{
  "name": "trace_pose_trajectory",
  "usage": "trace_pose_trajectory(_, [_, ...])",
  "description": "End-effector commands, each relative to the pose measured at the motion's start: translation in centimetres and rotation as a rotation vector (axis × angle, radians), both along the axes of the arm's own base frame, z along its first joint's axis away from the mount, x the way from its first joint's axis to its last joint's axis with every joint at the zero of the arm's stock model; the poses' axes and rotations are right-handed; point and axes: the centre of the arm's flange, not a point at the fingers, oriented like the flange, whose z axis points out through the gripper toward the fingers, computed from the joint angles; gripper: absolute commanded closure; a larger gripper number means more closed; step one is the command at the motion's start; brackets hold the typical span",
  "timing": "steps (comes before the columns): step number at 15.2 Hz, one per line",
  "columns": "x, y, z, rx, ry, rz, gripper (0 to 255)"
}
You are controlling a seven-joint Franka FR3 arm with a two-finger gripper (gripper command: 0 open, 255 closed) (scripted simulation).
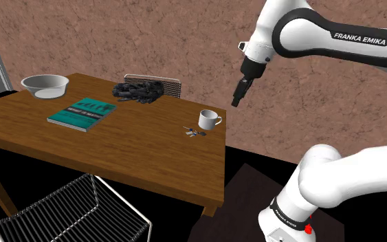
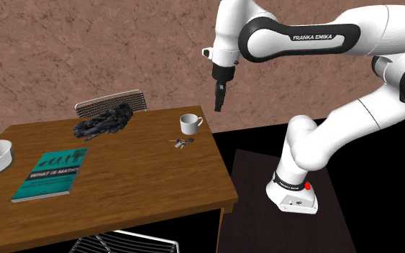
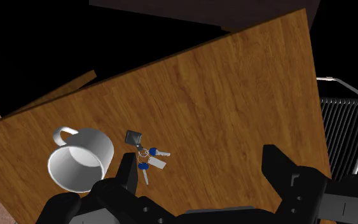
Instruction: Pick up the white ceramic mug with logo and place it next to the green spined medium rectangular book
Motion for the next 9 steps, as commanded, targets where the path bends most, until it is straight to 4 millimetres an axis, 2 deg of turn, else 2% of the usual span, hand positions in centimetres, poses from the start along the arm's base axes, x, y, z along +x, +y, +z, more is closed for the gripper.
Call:
trace_pose_trajectory(1, [0.0, 0.0, 0.0, 0.000, 0.000, 0.000, 0])
trace_pose_trajectory(9, [7.1, -4.6, -6.7, 0.008, 0.016, -0.029, 0])
